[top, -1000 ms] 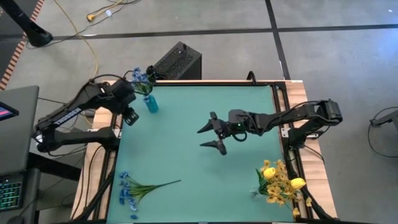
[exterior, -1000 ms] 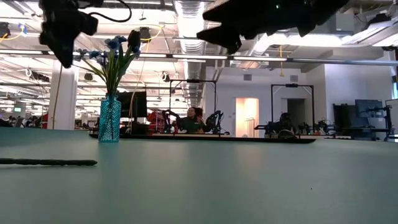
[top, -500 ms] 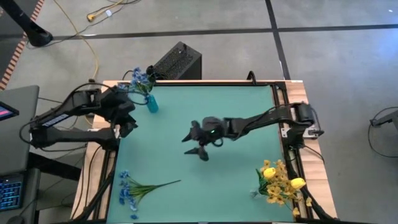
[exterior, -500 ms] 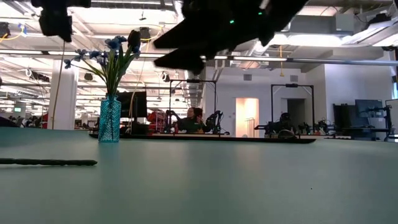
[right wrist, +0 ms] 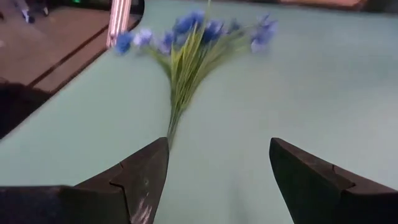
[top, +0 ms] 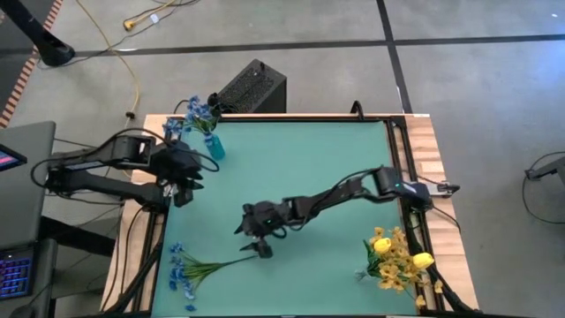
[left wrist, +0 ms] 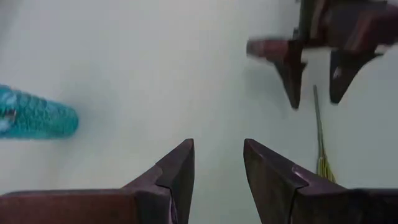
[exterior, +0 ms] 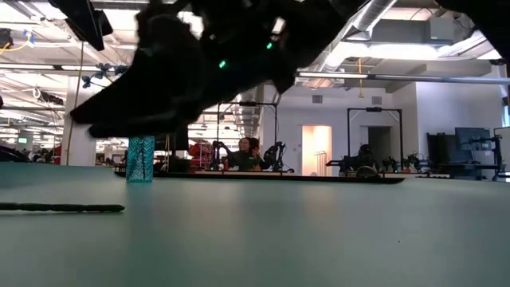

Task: Sort flowers into vase by color
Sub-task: Put the blue flower into the blue vase

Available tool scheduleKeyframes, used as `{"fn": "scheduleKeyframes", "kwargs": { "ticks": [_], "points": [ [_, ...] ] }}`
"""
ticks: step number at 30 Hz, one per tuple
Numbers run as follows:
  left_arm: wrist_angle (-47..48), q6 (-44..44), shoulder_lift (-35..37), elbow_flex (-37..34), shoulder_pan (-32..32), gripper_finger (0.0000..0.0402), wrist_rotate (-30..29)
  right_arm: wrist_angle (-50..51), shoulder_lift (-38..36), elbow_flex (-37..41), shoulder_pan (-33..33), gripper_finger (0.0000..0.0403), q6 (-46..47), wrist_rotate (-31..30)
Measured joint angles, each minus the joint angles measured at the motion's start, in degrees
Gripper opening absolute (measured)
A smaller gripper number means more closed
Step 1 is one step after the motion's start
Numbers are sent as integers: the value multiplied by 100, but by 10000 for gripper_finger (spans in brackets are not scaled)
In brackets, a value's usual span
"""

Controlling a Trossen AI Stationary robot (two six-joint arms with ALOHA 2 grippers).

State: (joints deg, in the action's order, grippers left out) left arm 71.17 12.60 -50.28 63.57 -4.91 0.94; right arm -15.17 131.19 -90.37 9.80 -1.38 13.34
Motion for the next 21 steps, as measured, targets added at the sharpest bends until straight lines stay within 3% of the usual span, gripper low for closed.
{"fn": "scheduleKeyframes", "kwargs": {
  "ticks": [11,14,18,21],
  "points": [
    [-23,-489,-40,0,9,125,-17,-26,1104,-768,385,306,-37,-27],
    [-21,-511,-42,0,7,125,-17,110,1148,-774,456,304,-124,-379],
    [-23,-553,-42,0,6,125,-17,635,1124,-797,534,283,-271,-979],
    [-20,-558,-42,0,6,125,-17,841,1118,-799,565,249,-278,-1053]
  ]
}}
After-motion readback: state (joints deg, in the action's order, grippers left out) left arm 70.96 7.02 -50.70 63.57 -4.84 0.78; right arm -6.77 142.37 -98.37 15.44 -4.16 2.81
